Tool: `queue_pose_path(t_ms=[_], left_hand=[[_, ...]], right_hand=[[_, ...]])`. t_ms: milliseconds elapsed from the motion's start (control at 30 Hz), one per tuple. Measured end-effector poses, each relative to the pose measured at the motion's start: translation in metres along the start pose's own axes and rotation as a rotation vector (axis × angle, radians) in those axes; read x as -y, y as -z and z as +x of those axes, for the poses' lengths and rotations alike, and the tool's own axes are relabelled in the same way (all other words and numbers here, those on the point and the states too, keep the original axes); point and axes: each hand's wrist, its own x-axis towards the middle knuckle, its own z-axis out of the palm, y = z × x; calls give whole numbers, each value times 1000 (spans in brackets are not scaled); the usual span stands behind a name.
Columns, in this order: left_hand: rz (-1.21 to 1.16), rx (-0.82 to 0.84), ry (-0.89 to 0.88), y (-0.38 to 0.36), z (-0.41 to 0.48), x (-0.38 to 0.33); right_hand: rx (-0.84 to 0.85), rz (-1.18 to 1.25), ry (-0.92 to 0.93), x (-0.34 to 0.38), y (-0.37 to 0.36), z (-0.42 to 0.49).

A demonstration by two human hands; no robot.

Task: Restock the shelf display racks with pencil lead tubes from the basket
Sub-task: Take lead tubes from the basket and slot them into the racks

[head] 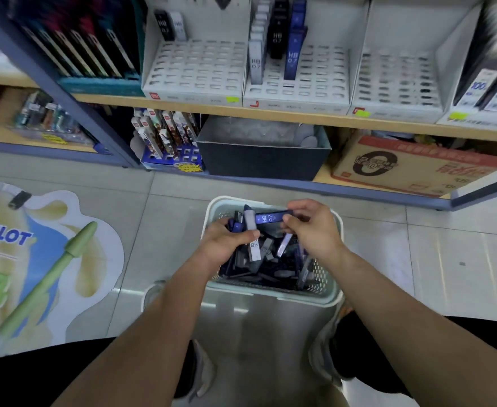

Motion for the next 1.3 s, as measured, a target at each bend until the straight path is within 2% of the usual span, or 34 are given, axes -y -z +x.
queue_pose_path(t_ms=[233, 367, 467, 700, 967, 1133, 1300], left_hand=[[-28, 16, -169, 20, -61, -72], [-60, 46, -237, 33, -95, -112], [-105, 10, -299, 44, -113, -139], [-80, -57, -421, 65, -134, -185], [26, -83, -442, 116, -118, -223], [0, -95, -412, 132, -104, -224], [27, -113, -380, 141, -87, -223]], right_hand=[[82, 85, 187, 98, 22, -33], [159, 228, 163, 144, 29, -58], [265, 300, 115, 164, 25, -72], [510, 103, 183, 198, -11, -83], [442, -15, 289, 249, -43, -45], [549, -104, 269, 259, -66, -18], [584, -30, 206, 259, -80, 8]])
